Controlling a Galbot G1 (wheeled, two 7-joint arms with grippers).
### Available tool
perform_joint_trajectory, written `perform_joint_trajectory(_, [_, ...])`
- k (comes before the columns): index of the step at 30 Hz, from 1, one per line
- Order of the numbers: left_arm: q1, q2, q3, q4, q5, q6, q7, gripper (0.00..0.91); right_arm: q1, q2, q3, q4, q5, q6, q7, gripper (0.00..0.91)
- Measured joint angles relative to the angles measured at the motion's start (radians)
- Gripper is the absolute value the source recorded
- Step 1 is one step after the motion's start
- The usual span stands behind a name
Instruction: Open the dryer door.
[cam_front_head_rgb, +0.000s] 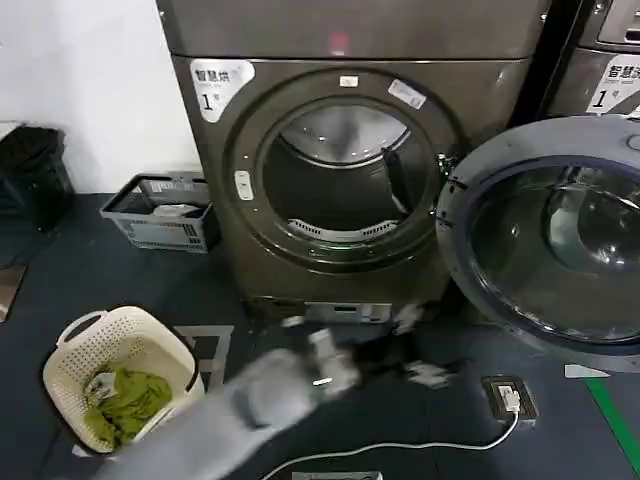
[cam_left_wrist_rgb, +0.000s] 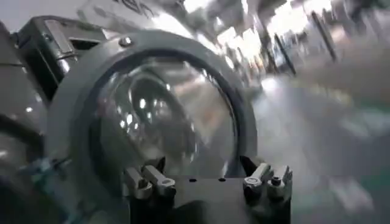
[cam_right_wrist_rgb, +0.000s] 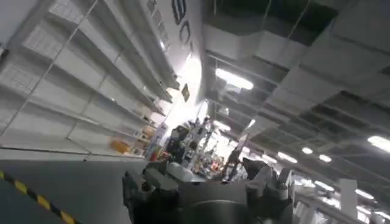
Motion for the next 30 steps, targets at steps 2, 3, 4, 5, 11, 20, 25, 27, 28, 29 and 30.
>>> perform_joint_trajectory(2, [0.064, 0.112, -0.061, -0.026, 0.050, -0.050, 0.035, 0.907, 0.008, -0.014, -0.012, -0.015, 0.000, 0.003, -0.001, 0.907])
perform_joint_trajectory(3, [0.104, 0.160, -0.097, -0.038, 0.078, -0.078, 0.052, 0.907, 0.013, -0.020, -0.019, -0.021, 0.000, 0.005, -0.001, 0.907])
perform_joint_trajectory(4, [0.151, 0.211, -0.142, -0.049, 0.099, -0.108, 0.065, 0.907, 0.017, -0.027, -0.026, -0.028, 0.000, 0.007, -0.001, 0.907])
perform_joint_trajectory(5, [0.195, 0.253, -0.184, -0.060, 0.121, -0.138, 0.070, 0.907, 0.021, -0.032, -0.033, -0.032, 0.000, 0.009, -0.001, 0.907])
perform_joint_trajectory(11, [0.377, 0.457, -0.408, -0.050, 0.340, -0.355, 0.047, 0.907, 0.045, -0.045, -0.071, -0.033, -0.001, 0.013, -0.005, 0.907])
perform_joint_trajectory(20, [0.425, 0.582, -0.638, 0.048, 0.722, -0.714, 0.077, 0.907, 0.076, -0.056, -0.117, -0.052, -0.005, 0.025, -0.011, 0.907])
perform_joint_trajectory(25, [0.432, 0.575, -0.781, 0.102, 1.020, -0.786, 0.031, 0.907, 0.085, -0.042, -0.144, -0.035, -0.007, 0.023, -0.011, 0.907])
perform_joint_trajectory(27, [0.434, 0.571, -0.839, 0.107, 1.150, -0.787, 0.027, 0.907, 0.088, -0.044, -0.151, -0.032, 0.003, 0.017, -0.011, 0.907])
perform_joint_trajectory(28, [0.436, 0.573, -0.866, 0.107, 1.214, -0.787, 0.019, 0.907, 0.089, -0.044, -0.155, -0.032, 0.018, 0.012, -0.009, 0.907])
perform_joint_trajectory(29, [0.440, 0.576, -0.888, 0.107, 1.267, -0.787, 0.011, 0.907, 0.090, -0.044, -0.160, -0.030, 0.040, 0.001, -0.005, 0.907])
perform_joint_trajectory(30, [0.446, 0.582, -0.908, 0.107, 1.321, -0.786, 0.002, 0.907, 0.090, -0.041, -0.165, -0.028, 0.066, -0.014, 0.000, 0.907])
